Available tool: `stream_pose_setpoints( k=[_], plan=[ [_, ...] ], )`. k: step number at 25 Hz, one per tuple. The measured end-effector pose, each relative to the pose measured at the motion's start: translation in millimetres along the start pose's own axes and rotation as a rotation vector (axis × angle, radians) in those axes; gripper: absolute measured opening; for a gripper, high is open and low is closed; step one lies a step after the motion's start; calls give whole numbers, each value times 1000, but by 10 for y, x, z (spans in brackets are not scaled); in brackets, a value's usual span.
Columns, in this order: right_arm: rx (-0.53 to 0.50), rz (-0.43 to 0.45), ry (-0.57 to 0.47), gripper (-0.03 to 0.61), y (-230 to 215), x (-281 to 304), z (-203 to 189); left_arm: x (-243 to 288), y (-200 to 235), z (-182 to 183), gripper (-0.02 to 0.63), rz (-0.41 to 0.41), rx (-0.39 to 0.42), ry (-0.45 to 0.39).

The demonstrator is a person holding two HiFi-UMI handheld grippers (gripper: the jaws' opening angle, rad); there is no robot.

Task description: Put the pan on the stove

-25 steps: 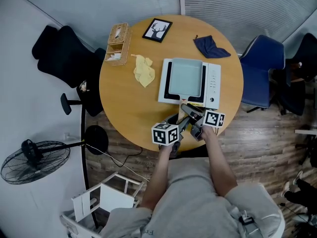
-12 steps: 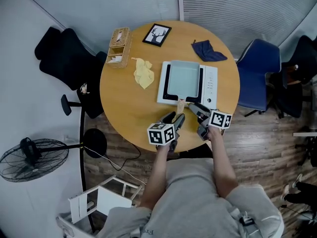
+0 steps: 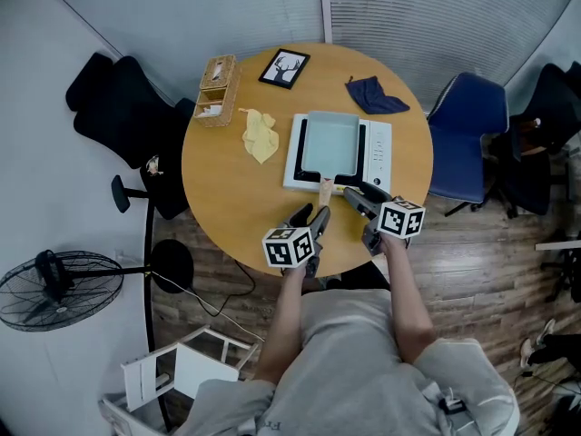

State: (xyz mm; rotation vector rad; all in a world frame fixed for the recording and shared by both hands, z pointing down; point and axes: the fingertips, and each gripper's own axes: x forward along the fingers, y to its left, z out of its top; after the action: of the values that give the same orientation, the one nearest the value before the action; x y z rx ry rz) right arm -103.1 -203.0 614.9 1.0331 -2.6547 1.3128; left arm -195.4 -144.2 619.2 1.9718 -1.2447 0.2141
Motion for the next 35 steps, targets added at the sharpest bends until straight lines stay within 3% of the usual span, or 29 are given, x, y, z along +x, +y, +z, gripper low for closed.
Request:
stream_pose_setpoints(
  k=[3,11,18,24,35],
  plan=[
    [-67,-34,-11,273,7,-58,30,-29,-10,19,216,15,14,-21],
    [-130,-55,-30,273,56,-168,62,-137,-125,103,216,17,102,-104],
    [-133,-22,-10,267,179,-210,25,-287,-187,185,213,30,119,-187],
    [-138,-43,-9,216,205,-272,-28,-417,-158,163,207,45,112,-222],
    [-125,-80,-47,103,172,-364,-73,-579,-52,121,115,102,93,-258]
  ],
)
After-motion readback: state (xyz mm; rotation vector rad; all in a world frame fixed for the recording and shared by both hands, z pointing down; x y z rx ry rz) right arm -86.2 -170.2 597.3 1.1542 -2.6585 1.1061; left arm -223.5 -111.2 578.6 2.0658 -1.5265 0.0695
